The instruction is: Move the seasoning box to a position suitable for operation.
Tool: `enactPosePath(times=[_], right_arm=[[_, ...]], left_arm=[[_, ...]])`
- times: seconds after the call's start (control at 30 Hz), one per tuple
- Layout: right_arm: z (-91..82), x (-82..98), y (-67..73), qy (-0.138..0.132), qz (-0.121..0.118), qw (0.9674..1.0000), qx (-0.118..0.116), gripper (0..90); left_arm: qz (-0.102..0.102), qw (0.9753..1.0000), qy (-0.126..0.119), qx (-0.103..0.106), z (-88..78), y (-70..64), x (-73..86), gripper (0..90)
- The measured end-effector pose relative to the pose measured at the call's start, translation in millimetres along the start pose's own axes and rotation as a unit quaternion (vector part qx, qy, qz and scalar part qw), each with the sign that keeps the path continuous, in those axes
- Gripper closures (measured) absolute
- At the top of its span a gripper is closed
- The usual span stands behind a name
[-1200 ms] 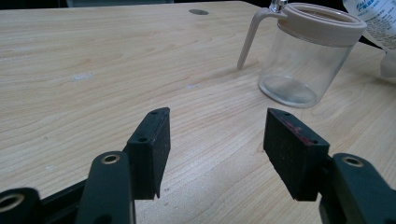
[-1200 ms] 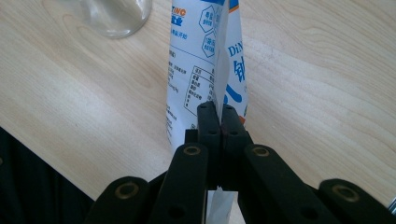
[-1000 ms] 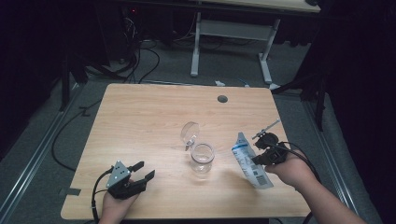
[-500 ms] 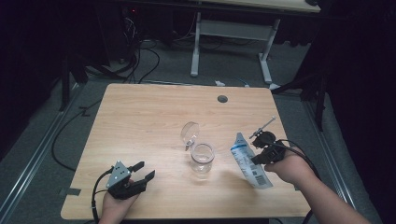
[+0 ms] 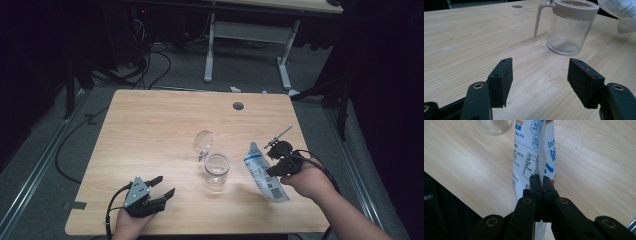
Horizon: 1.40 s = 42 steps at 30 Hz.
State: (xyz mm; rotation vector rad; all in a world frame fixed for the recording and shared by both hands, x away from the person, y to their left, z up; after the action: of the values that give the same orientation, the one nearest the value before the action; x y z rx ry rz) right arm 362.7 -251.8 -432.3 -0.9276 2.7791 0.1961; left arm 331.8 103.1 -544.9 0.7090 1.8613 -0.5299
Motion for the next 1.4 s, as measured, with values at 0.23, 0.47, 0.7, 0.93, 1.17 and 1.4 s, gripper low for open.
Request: enactPosePath(times=[0.23,0.47,0.7,0.93,1.17,1.4], right_arm=[[-8.0,-4.5,6.9,-0.012,0.006,0.9999,0.001,90.0],[-11.9,-9.5,16.8,-0.017,-0.001,0.9999,0.000,90.0],[-14.3,-15.6,24.8,-0.024,-0.005,0.9997,-0.001,90.0],[-13.8,-20.0,30.5,-0.018,-0.012,0.9998,-0.002,90.0],[-13.8,-25.4,35.6,-0.014,-0.013,0.9998,-0.004,90.0],[-17.5,-32.0,44.6,-0.018,-0.019,0.9996,-0.014,90.0]], left_arm=[[0.000,0.9994,0.011,0.034,11.5,-19.7,-3.2,38.3],[0.020,0.9983,0.001,0.055,22.4,-42.6,-12.2,40.7],[0.038,0.9966,-0.001,0.073,35.4,-67.4,-20.1,39.1],[0.044,0.9944,0.001,0.096,48.9,-87.1,-26.2,37.6],[0.050,0.9924,-0.003,0.112,59.3,-101.8,-27.2,36.8],[0.062,0.9901,0.000,0.126,67.5,-114.8,-27.2,35.8]])
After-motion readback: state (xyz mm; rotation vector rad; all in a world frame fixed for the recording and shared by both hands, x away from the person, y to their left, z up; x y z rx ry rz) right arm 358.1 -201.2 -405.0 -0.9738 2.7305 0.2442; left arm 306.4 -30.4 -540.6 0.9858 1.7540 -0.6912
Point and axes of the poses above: each handheld gripper's, and its own axes: z roughly forward along the jaws, x roughly out of its underside, y roughly to its left, the point moved 6 cm from there along z, roughly forward along the jaws, and after that the axes turned 4 degrees about -x, right-handed, at the moved point
